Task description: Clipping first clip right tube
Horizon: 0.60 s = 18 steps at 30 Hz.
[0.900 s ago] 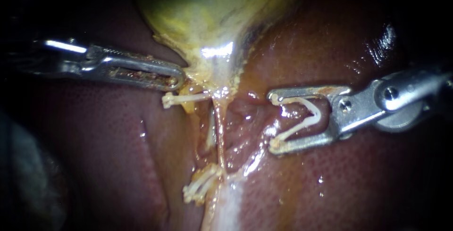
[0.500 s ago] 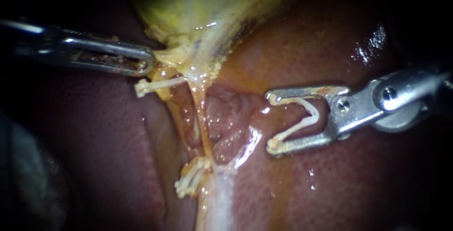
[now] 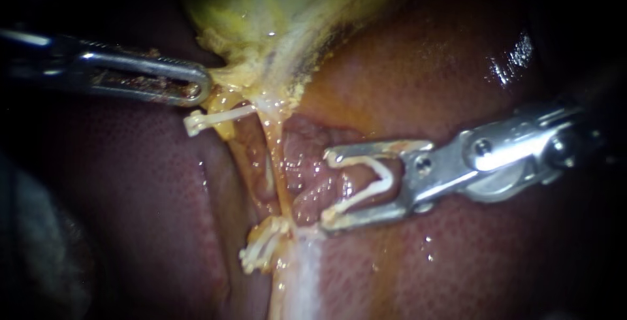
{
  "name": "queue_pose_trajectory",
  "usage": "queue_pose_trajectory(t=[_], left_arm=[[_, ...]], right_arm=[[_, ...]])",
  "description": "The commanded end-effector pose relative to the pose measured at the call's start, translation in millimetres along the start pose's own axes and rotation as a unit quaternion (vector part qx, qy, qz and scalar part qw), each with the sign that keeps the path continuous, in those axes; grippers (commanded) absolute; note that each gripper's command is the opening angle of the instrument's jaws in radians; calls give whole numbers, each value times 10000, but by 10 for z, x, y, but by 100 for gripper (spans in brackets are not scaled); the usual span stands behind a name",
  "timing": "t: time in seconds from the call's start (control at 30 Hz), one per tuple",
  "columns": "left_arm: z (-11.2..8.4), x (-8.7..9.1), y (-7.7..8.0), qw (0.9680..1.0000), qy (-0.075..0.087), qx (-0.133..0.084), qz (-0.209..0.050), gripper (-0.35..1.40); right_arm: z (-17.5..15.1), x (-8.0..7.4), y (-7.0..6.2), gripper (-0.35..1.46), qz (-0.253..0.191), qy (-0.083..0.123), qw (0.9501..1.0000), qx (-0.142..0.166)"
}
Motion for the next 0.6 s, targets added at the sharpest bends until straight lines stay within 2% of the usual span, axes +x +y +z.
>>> queue_pose_trajectory(t=[0.03,0.33,0.6], left_arm=[[0,0,0,10000,1,3,1,-35],[1,0,1,10000,2,5,0,-35],[1,0,1,10000,4,8,1,-35]], right_arm=[[4,-1,0,48,31,27,10000,5],[55,-9,5,48,753,386,9963,150],[69,-7,8,48,1079,720,9913,240]])
